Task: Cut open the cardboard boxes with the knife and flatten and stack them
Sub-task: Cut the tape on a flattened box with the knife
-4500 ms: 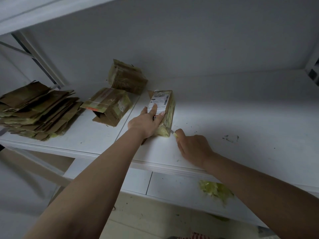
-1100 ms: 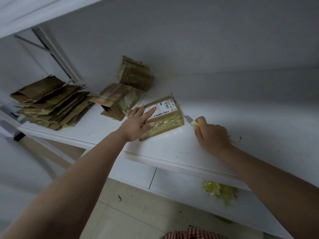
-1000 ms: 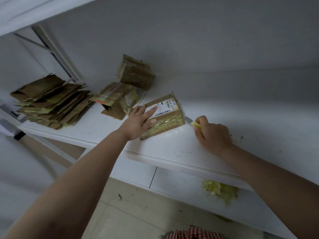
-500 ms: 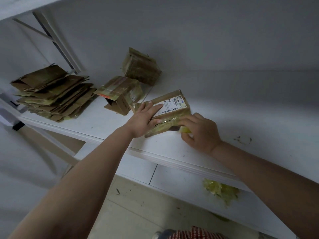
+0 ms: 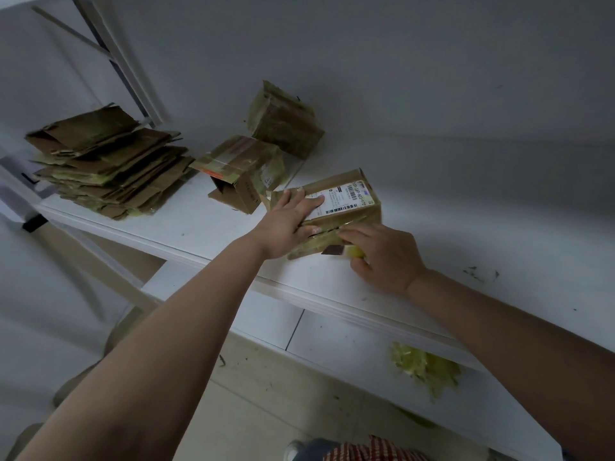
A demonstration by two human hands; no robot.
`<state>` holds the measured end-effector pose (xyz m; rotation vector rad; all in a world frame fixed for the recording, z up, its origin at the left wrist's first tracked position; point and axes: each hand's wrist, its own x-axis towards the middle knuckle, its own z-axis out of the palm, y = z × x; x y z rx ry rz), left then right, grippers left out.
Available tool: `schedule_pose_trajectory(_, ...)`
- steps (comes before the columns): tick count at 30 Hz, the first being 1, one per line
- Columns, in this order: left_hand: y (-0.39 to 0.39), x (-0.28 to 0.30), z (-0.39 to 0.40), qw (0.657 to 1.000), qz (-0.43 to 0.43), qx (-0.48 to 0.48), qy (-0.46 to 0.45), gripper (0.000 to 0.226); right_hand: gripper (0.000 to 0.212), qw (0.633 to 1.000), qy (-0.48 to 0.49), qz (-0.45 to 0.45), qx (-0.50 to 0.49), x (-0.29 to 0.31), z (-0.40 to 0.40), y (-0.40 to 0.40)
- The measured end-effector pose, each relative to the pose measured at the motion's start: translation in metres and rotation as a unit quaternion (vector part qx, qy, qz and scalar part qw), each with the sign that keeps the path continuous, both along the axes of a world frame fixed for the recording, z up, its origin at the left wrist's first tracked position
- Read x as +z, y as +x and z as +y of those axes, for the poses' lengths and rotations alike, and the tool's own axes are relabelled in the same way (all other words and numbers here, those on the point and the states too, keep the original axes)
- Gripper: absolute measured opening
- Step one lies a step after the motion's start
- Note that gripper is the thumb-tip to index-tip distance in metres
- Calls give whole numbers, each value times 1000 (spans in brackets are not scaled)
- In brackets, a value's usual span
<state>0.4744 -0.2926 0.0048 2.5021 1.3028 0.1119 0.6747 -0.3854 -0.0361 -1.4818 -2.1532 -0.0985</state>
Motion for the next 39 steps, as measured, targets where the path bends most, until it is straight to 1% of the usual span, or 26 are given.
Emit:
schedule_pose_trajectory(3, -1, 2, 1, 1000, 3, -6, -7, 60, 47, 1000, -17, -6, -15, -1, 0, -3)
schedule_pose_trajectory(8, -2, 6, 6, 999, 9, -14, -36, 63, 49, 995, -76, -45, -43, 11, 7, -8)
schedule_pose_trajectory(12, -5, 9, 9, 999, 24, -19, -40, 66, 36, 992, -85, -89, -27, 13, 8, -11)
schedule_pose_trajectory(15, -9, 5, 13, 999, 27, -26, -33, 67, 26, 991, -66, -113, -14, 7, 2, -13)
schedule_pose_trajectory(17, -11, 3, 14, 999, 30, -31, -32, 67, 29, 993, -65, -97, 3, 0, -3, -9)
schedule_pose_trajectory(18, -10, 3, 14, 998, 31, -34, -30, 66, 32, 994, -89, -65, 13, -3, -5, -6)
schedule_pose_trajectory(20, -8, 5, 11, 998, 31, -32, -32, 66, 31, 990, -142, -5, 1, -5, -8, -3)
schedule_pose_trajectory(22, -6, 6, 8, 999, 32, -27, -31, 66, 30, 986, -167, 13, -18, -5, -10, 0)
schedule_pose_trajectory(23, -5, 6, 7, 999, 36, -28, -25, 67, 31, 986, -163, 13, -21, -7, -9, 1)
schedule_pose_trajectory(26, -4, 4, 3, 998, 60, -24, 8, 80, 41, 988, -151, 22, -32, -4, -9, -1)
schedule_pose_trajectory(28, -1, 1, -3, 995, 82, -16, 47, 89, 45, 994, -95, 44, -34, -4, -10, -6)
schedule_pose_trajectory(31, 3, -3, -11, 983, 115, 15, 145, 90, 46, 991, -1, 106, -83, 2, -7, -9)
schedule_pose_trajectory(33, 4, -8, -16, 967, 123, 36, 219, 84, 40, 985, 41, 122, -116, 13, -2, -9)
schedule_pose_trajectory(34, 5, -11, -18, 961, 115, 42, 248, 80, 35, 985, 50, 101, -131, 18, 1, -7)
schedule_pose_trajectory(35, 5, -15, -19, 956, 100, 47, 271, 74, 35, 986, 42, 71, -142, 21, 4, -4)
schedule_pose_trajectory(37, 6, -18, -19, 950, 76, 56, 298, 57, 53, 986, -9, 7, -167, 25, 8, 1)
schedule_pose_trajectory(39, 5, -19, -16, 946, 73, 59, 311, 45, 63, 984, -28, -34, -173, 25, 11, 2)
